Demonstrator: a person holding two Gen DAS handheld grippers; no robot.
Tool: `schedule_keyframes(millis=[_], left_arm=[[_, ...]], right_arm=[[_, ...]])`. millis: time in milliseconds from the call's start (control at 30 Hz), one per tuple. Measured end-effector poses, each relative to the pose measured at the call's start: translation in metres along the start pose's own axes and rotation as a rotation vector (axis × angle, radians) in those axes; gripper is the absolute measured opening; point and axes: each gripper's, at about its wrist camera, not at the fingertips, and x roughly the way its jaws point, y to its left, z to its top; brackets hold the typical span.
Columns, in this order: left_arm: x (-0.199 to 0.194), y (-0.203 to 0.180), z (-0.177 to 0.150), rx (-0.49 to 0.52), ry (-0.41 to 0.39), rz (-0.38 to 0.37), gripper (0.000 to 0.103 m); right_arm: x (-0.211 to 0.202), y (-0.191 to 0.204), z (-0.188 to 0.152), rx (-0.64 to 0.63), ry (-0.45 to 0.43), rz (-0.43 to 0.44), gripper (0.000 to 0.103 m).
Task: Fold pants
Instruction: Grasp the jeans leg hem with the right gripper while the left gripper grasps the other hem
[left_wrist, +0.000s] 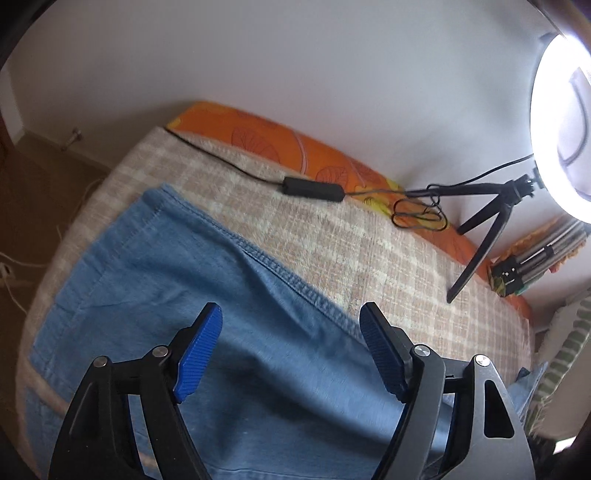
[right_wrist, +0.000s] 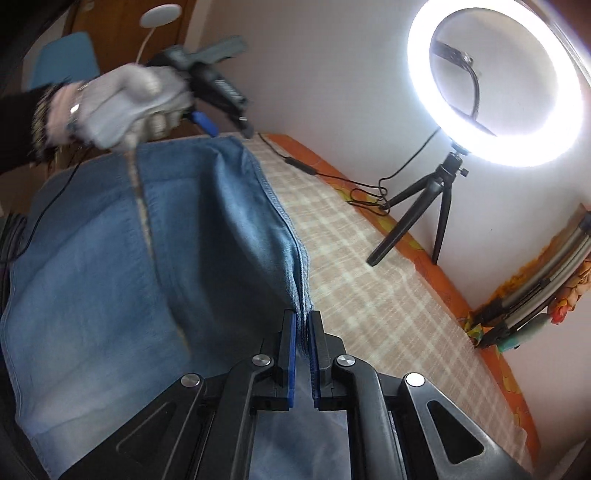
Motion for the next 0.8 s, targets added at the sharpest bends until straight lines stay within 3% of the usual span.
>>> schedule_keyframes(millis=[200, 400, 533, 633, 700, 800], left_arm=[[0.033, -0.014, -0.001, 0.009, 0.109, 0.062, 0.077], [0.061, -0.031, -0.009, 0.072, 0.192, 0.188, 0.077], [0.063, -0.033, -0.014, 0.063, 0.142, 0.220, 0.075], [0.057, -0.030, -0.021, 0.071, 0.069, 0.252, 0.047], [0.051, -0.024, -0.025, 0.072, 0.033, 0.258, 0.009], [0.036, -0.002, -0.026, 0.001, -0.004, 0.184, 0.005]], right_arm=[[-0.004, 0.027, -0.013, -0.040, 0.021, 0.026, 0.004], [-0.010, 0.040, -0.018, -0.053, 0.009, 0.041, 0.004], [-0.009, 0.051, -0.022, -0.088, 0.020, 0.041, 0.004], [-0.008, 0.050, -0.024, -0.077, 0.021, 0.042, 0.004], [-0.010, 0.049, -0.022, -0.068, 0.015, 0.032, 0.004], [-0.009, 0.044, -0.020, -0.044, 0.011, 0.016, 0.004]])
